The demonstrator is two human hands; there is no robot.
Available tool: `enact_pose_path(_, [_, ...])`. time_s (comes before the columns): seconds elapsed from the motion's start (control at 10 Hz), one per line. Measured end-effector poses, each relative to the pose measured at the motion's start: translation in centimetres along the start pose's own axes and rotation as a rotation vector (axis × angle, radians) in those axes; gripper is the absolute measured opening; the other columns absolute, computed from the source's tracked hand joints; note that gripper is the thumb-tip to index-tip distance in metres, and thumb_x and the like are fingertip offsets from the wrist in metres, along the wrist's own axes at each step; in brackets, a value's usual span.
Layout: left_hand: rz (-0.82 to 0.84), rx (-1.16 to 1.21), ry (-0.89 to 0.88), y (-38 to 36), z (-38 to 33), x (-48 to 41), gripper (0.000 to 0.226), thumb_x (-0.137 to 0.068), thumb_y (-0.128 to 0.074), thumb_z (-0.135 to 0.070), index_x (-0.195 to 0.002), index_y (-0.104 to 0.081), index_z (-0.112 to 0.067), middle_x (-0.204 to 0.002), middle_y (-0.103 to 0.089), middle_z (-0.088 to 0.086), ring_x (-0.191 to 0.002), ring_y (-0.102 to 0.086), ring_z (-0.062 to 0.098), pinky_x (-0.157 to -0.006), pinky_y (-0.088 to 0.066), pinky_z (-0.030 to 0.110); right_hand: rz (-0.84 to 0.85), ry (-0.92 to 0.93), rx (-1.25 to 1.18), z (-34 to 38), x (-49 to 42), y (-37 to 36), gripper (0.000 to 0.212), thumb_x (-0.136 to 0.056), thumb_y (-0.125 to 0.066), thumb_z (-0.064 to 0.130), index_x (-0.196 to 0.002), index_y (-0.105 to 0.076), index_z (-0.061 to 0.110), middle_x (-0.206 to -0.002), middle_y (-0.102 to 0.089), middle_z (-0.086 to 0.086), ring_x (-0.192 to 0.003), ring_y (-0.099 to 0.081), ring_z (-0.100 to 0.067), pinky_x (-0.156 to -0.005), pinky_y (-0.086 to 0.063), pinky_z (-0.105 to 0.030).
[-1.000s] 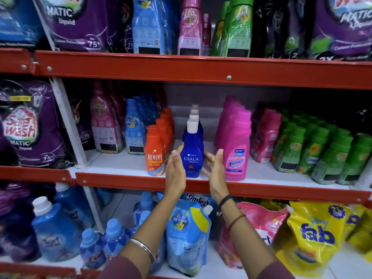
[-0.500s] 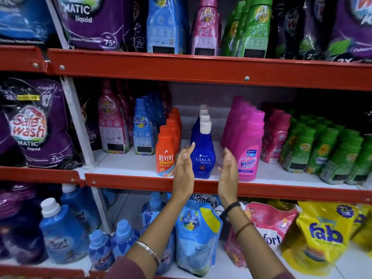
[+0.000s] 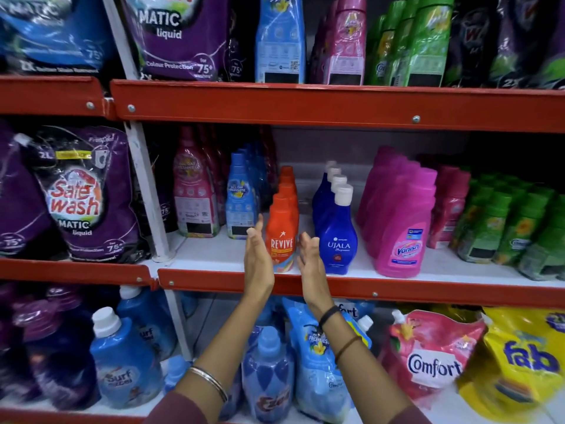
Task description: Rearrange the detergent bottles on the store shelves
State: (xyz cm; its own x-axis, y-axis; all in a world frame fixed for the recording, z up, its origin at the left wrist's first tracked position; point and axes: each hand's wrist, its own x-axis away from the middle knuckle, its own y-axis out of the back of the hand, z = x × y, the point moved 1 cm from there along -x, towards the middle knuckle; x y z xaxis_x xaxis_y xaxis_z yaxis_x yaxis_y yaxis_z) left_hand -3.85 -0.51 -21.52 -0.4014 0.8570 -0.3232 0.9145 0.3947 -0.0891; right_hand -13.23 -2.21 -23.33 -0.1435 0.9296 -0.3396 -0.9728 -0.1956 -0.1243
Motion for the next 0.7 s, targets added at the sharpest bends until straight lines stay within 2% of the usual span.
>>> enact_pose_path(0.1, [0.064, 0.002, 0.025, 0.3, 0.1, -0.2, 0.079, -0.083, -0.007, -0.069, -0.148, -0.031, -0.031, -0.154, -0.037, 0.004, -0.139, -0.038, 0.020, -0.117, -0.030, 0.047, -0.023, -0.022, -0.089, 0.2, -0.5, -0.3, 0.086, -0.075, -0.023, 0.071, -0.140, -0.035, 0.016, -0.146, -0.040, -0.006, -0.124, -0.043, -0.004, -0.106, -0.031, -0.022])
enact_pose_path(0.2, [0.099, -0.009, 0.023, 0.4, 0.1, -0.2, 0.080, -0.083, -0.007, -0.069, -0.148, -0.033, -0.031, -0.151, -0.042, 0.006, -0.135, -0.044, 0.020, -0.115, -0.034, 0.047, -0.047, -0.010, -0.075, -0.2, -0.5, -0.3, 0.089, -0.076, -0.021, 0.069, -0.138, -0.038, 0.007, -0.142, -0.045, -0.009, -0.125, -0.046, -0.010, -0.103, -0.035, -0.021])
enact_pose_path(0.4, [0.163, -0.022, 0.031, 0.5, 0.1, -0.4, 0.082, -0.081, -0.007, -0.070, -0.149, -0.029, -0.030, -0.152, -0.040, 0.008, -0.136, -0.043, 0.022, -0.115, -0.034, 0.048, -0.116, -0.001, -0.094, 0.0, -0.7, -0.3, 0.088, -0.075, -0.022, 0.070, -0.133, -0.046, 0.009, -0.122, -0.055, 0.003, -0.103, -0.056, 0.005, -0.090, -0.042, -0.013])
enact_pose_path(0.5, [0.175, -0.028, 0.030, 0.5, 0.0, -0.4, 0.080, -0.082, -0.007, -0.069, -0.149, -0.028, -0.031, -0.151, -0.041, 0.008, -0.136, -0.043, 0.022, -0.114, -0.035, 0.049, -0.106, 0.010, -0.090, -0.3, -0.8, -0.3, 0.089, -0.075, -0.023, 0.071, -0.133, -0.046, 0.008, -0.121, -0.056, 0.003, -0.102, -0.057, 0.007, -0.085, -0.044, -0.010])
enact_pose_path(0.6, [0.187, -0.065, 0.029, 0.7, -0.4, -0.1, 0.076, -0.085, -0.009, -0.067, -0.149, -0.028, -0.032, -0.151, -0.042, 0.006, -0.135, -0.044, 0.021, -0.114, -0.036, 0.047, -0.117, -0.024, -0.104, 0.4, -0.7, -0.4, 0.087, -0.076, -0.026, 0.068, -0.132, -0.046, 0.005, -0.120, -0.056, 0.001, -0.100, -0.057, 0.005, -0.081, -0.046, -0.008])
enact_pose_path(0.7, [0.083, -0.112, -0.063, 0.7, -0.7, 0.5, 0.066, -0.091, -0.017, -0.060, -0.148, -0.032, -0.029, -0.153, -0.039, 0.002, -0.139, -0.038, 0.015, -0.116, -0.032, 0.046, -0.183, -0.013, -0.176, 0.8, -0.1, 0.2, 0.073, -0.085, -0.031, 0.058, -0.129, -0.049, 0.002, -0.125, -0.056, -0.002, -0.107, -0.057, -0.005, -0.089, -0.046, -0.016])
